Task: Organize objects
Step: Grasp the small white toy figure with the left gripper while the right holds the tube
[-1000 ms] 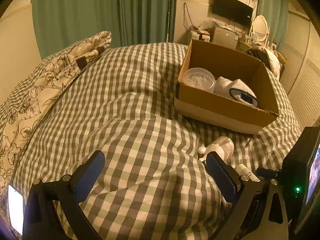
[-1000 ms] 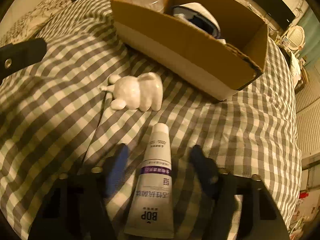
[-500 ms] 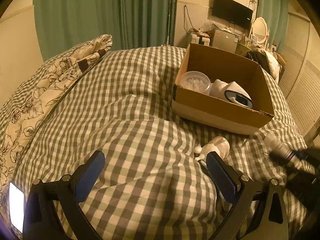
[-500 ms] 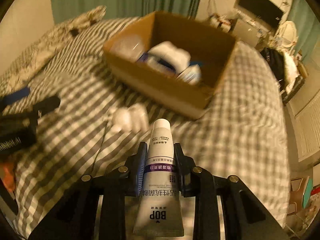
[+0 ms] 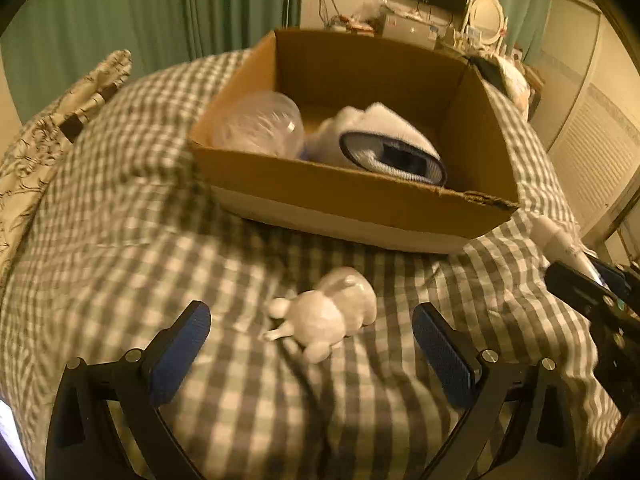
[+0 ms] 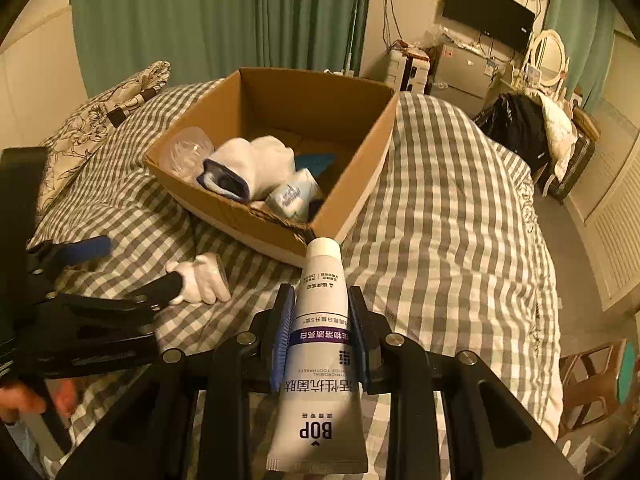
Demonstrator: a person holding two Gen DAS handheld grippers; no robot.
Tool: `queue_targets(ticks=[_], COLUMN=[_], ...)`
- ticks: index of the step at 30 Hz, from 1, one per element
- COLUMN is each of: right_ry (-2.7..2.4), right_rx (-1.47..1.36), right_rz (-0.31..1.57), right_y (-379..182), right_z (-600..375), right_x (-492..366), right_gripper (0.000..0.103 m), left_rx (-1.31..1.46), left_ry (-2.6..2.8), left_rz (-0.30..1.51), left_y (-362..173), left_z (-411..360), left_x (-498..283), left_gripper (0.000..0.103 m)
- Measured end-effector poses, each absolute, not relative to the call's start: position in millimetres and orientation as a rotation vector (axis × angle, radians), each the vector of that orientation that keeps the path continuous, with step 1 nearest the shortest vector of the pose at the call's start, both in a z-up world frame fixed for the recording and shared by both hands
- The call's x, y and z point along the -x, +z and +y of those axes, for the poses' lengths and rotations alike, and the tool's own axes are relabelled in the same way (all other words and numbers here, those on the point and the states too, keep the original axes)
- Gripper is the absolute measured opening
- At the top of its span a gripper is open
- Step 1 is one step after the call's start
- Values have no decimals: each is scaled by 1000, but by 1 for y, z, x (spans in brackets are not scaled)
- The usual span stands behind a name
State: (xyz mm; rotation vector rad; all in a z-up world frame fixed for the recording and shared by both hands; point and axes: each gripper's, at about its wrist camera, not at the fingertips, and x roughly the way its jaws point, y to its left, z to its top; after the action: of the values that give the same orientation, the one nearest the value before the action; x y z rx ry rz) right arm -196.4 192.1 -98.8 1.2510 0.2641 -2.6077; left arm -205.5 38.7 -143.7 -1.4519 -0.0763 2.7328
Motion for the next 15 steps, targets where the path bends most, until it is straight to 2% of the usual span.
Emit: queue_targets(ticks=[15], right_ry=[-2580], right_rx=[-1342], right_rz=[205], right_y=[-129], right_z=[203], right_x=[213], right_gripper=[26], left_rx=[1569], left_ry=[2644], left_rz=[50], left_y=[-200], left_z=[69], left_x=[246], left_gripper=[97])
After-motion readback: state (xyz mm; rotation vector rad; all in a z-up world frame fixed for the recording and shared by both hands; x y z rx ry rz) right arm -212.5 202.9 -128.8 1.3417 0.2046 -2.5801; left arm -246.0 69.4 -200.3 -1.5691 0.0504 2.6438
